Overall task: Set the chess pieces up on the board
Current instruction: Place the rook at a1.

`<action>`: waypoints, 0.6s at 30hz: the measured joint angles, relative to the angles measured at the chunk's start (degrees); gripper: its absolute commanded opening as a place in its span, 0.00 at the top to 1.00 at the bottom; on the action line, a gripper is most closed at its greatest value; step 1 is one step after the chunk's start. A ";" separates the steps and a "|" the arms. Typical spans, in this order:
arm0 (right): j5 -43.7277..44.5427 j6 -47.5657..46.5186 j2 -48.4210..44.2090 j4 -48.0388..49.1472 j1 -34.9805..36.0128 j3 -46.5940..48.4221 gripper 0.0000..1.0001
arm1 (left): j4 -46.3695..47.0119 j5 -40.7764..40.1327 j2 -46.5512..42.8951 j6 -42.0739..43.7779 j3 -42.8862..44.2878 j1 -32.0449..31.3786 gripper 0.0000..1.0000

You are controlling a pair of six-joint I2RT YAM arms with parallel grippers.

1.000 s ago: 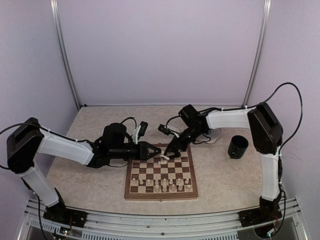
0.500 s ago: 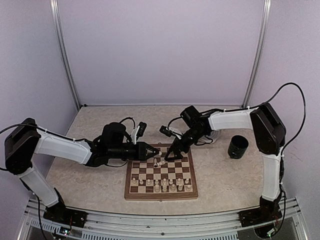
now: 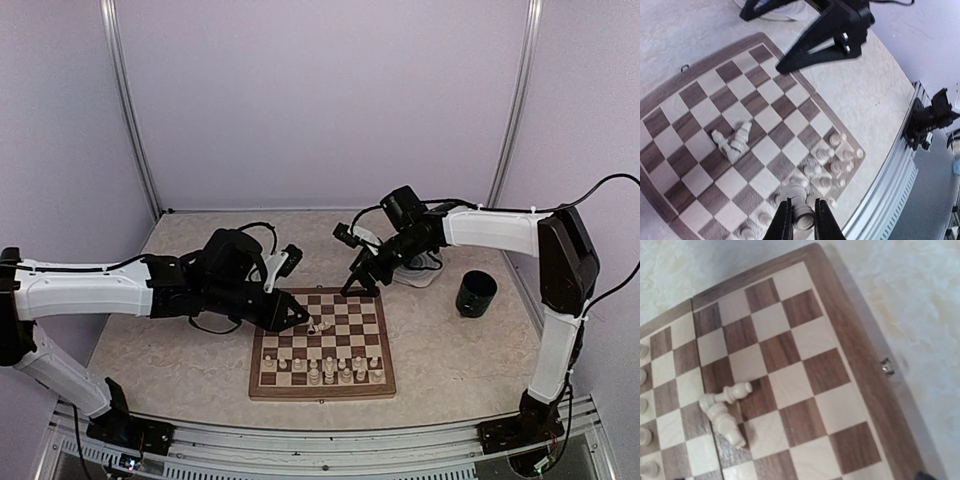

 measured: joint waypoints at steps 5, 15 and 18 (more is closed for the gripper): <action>0.83 -1.09 -0.17 -0.55 -0.11 0.00 0.01 | -12.85 -2.71 -4.46 -0.59 -0.24 -4.17 1.00; 1.51 -1.81 -0.17 -1.11 -0.11 0.04 0.01 | -21.11 -5.38 -4.76 -3.58 -4.63 -6.91 1.00; 1.62 -1.90 -0.17 -1.16 -0.11 0.04 0.01 | -21.31 -6.14 -2.80 -3.89 -4.81 -8.52 1.00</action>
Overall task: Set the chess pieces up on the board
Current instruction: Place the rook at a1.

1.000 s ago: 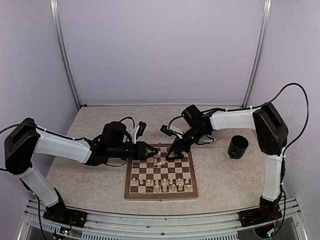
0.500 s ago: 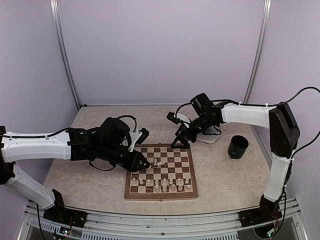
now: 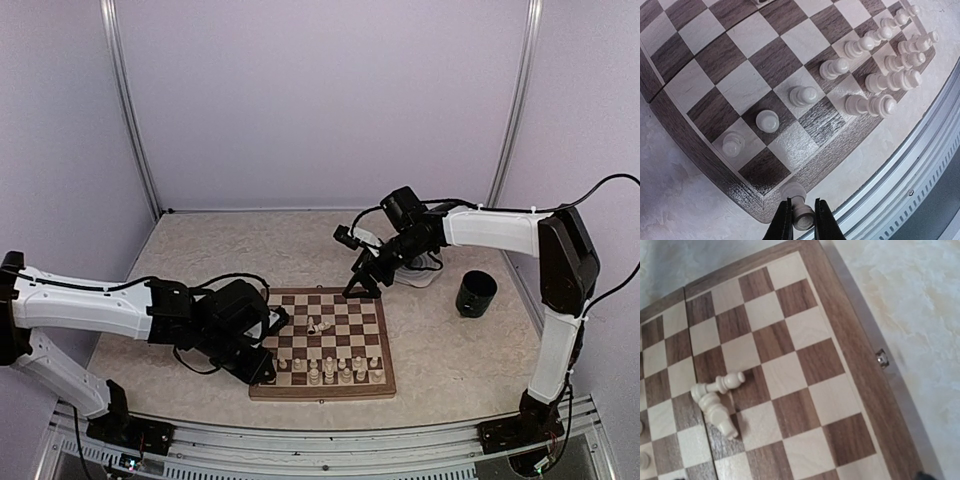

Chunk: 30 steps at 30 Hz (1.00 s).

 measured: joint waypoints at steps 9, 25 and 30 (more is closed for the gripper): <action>0.00 -0.17 0.00 -0.17 0.00 0.00 0.01 | -0.44 -4.02 3.96 -1.09 -0.07 -1.27 1.00; -0.04 -0.20 0.00 -0.37 0.00 0.00 0.01 | 0.09 -5.84 5.88 -2.16 -0.22 -1.27 0.85; -0.09 -0.20 0.00 -0.37 0.00 0.00 0.01 | 0.13 -5.84 5.97 -2.56 -0.22 -1.27 0.74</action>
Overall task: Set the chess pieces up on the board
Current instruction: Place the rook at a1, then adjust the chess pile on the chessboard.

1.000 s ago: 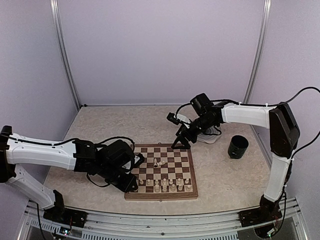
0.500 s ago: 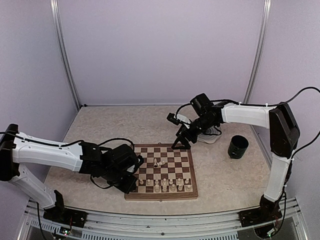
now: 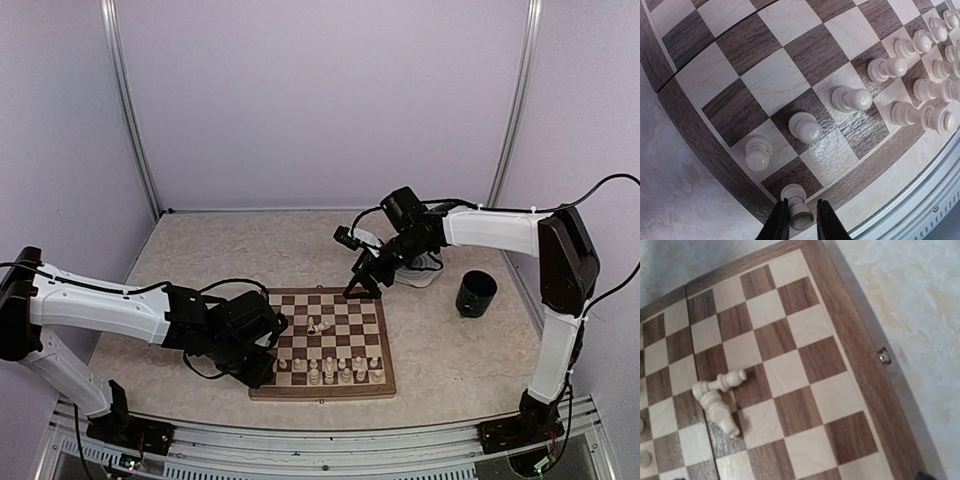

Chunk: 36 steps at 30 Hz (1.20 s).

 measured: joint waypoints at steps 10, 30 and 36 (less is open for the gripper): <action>2.16 -0.02 -0.44 -2.64 0.00 3.08 0.01 | -3.67 -2.47 -0.74 0.44 4.02 0.00 0.52; -1.97 -12.63 -6.43 0.87 4.17 -4.20 0.48 | 12.63 -0.26 -4.17 3.63 9.14 18.69 0.49; 0.28 -16.65 -0.26 1.01 7.89 -4.24 0.48 | 17.20 3.89 -3.65 1.64 4.96 20.48 0.48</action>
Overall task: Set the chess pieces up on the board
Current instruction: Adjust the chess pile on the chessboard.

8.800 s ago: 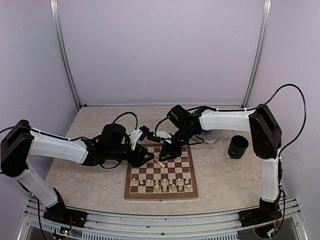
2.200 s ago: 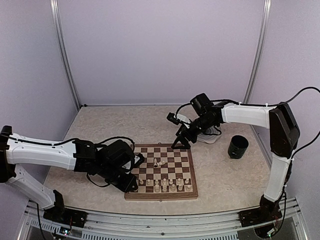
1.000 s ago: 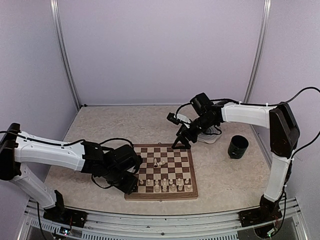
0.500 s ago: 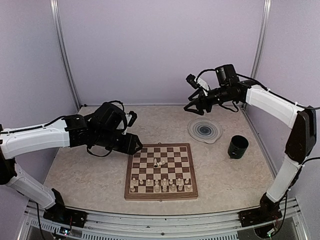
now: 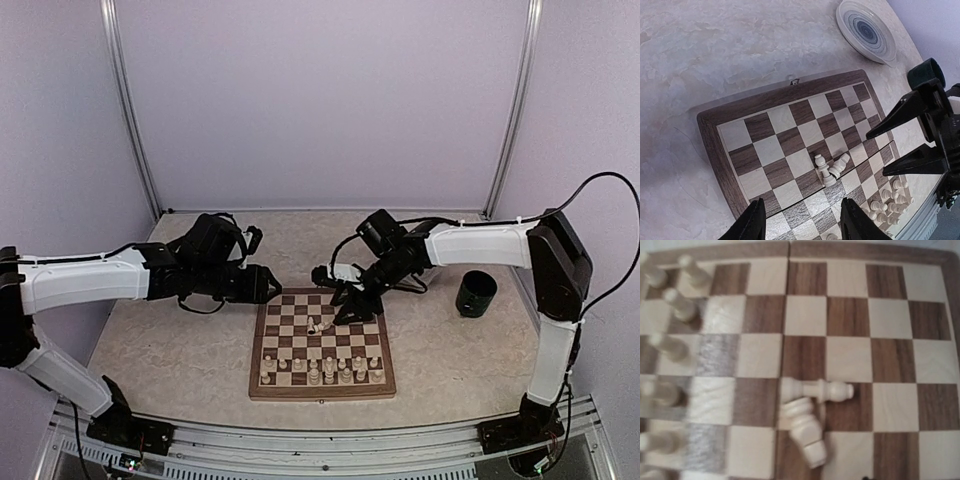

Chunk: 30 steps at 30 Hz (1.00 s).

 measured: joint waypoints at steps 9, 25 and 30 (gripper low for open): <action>1.07 -3.89 7.85 -0.57 1.73 5.27 0.62 | 2.89 4.68 2.34 -1.11 -1.46 1.55 0.48; 2.43 -7.54 10.58 -1.60 3.50 5.84 0.93 | 4.20 9.18 4.09 -1.16 -1.49 3.72 0.48; 3.45 -8.52 9.79 0.20 4.02 4.63 0.94 | 6.32 13.38 6.08 -1.90 -1.49 4.79 0.48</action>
